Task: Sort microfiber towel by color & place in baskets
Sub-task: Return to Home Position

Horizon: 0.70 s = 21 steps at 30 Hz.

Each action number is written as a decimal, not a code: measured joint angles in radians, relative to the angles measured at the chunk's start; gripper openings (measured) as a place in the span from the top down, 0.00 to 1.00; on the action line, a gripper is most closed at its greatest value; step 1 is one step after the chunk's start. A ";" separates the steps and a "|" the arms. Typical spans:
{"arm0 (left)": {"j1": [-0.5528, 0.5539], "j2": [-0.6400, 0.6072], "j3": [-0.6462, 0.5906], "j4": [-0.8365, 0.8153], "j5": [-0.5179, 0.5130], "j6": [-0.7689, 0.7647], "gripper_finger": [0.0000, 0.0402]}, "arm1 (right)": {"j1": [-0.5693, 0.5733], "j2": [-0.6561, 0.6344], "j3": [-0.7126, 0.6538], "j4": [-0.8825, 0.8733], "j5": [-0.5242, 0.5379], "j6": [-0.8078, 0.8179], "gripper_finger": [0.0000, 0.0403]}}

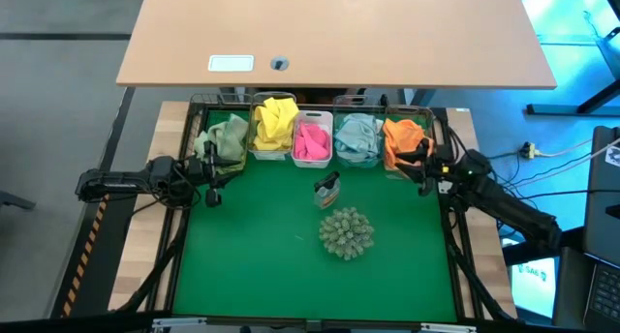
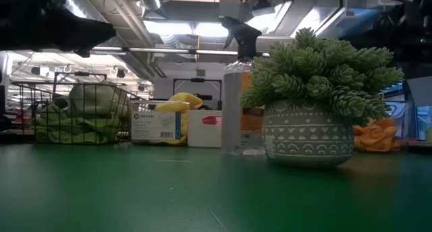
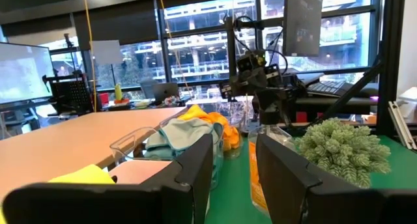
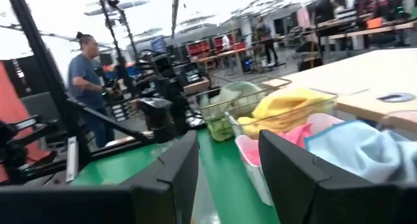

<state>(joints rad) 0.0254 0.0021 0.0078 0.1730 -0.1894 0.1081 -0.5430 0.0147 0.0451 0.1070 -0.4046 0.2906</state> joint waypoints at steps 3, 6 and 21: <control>0.000 0.000 0.000 0.000 0.000 0.000 0.72 | 0.000 0.000 -0.037 0.022 0.011 0.001 0.60; 0.000 0.000 0.000 0.002 0.000 0.000 0.72 | 0.000 0.000 -0.038 -0.015 0.050 -0.003 0.60; 0.000 0.000 0.000 0.013 0.000 0.000 0.72 | 0.212 0.031 -0.038 -0.036 0.335 -0.050 0.60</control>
<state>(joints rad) 0.0254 0.0021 0.0078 0.1857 -0.1894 0.1081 -0.3311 0.0452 0.0071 0.0715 -0.0692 0.2403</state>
